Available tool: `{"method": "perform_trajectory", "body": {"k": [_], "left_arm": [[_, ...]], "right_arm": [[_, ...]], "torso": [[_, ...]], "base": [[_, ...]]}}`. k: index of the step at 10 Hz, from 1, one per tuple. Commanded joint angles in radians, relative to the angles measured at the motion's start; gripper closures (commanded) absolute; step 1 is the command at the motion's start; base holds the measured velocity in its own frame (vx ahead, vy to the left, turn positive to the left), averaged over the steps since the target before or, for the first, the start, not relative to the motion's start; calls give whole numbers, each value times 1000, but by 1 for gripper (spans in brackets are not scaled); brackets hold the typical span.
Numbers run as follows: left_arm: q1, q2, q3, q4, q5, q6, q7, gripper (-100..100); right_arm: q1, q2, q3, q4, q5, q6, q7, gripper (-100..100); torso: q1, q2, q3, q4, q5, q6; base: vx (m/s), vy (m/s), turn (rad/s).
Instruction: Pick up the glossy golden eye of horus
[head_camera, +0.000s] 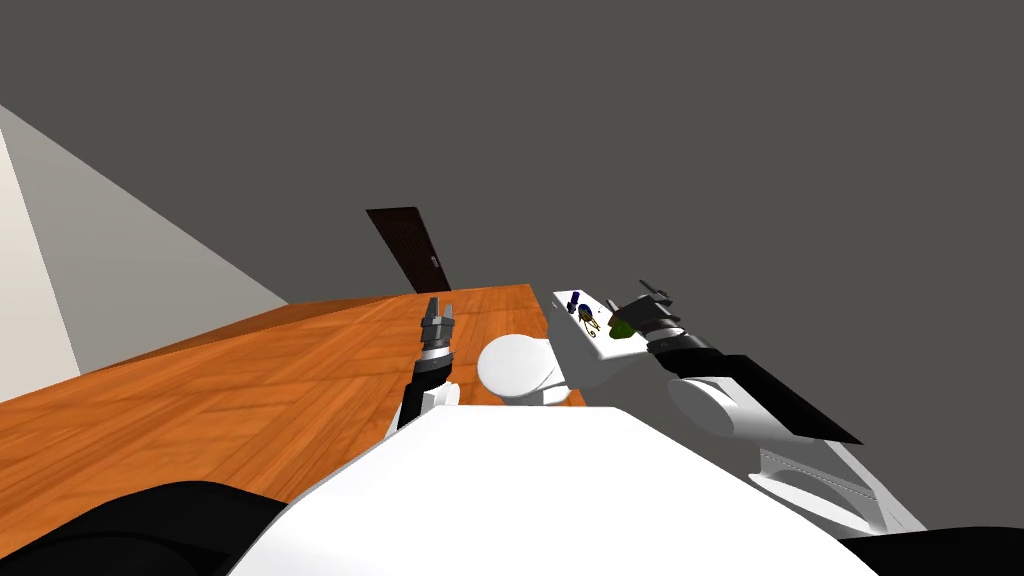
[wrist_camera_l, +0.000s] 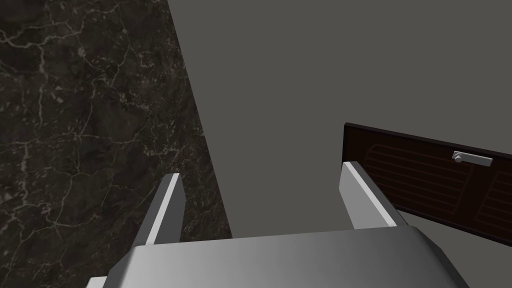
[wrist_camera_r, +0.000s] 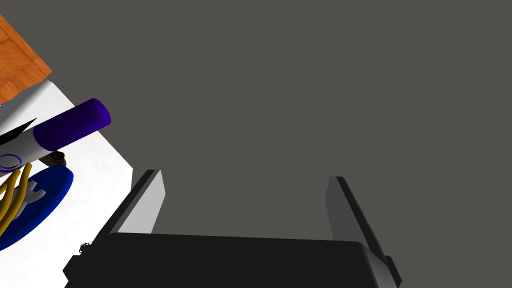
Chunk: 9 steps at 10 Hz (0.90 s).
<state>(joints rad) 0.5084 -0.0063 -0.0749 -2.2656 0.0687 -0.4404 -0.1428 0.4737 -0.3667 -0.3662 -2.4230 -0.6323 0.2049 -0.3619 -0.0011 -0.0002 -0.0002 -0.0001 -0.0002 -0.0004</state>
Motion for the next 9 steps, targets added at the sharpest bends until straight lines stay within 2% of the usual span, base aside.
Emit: {"method": "perform_trajectory", "body": {"k": [1,5,6,9], "left_arm": [[0,0,0,0,0,0,0,0],[0,0,0,0,0,0,0,0],[0,0,0,0,0,0,0,0],[0,0,0,0,0,0,0,0]], "right_arm": [[0,0,0,0,0,0,0,-100],[0,0,0,0,0,0,0,-100],[15,-9,-30,-4,-10,37,-25,-100],[40,-24,-79,-8,-31,103,-69,-100]], "torso": [[0,0,0,0,0,0],[0,0,0,0,0,0],[0,0,0,0,0,0],[4,0,0,0,1,0]], "base": [[0,0,0],[0,2,-7],[-3,37,-77],[-2,56,-71]]}}
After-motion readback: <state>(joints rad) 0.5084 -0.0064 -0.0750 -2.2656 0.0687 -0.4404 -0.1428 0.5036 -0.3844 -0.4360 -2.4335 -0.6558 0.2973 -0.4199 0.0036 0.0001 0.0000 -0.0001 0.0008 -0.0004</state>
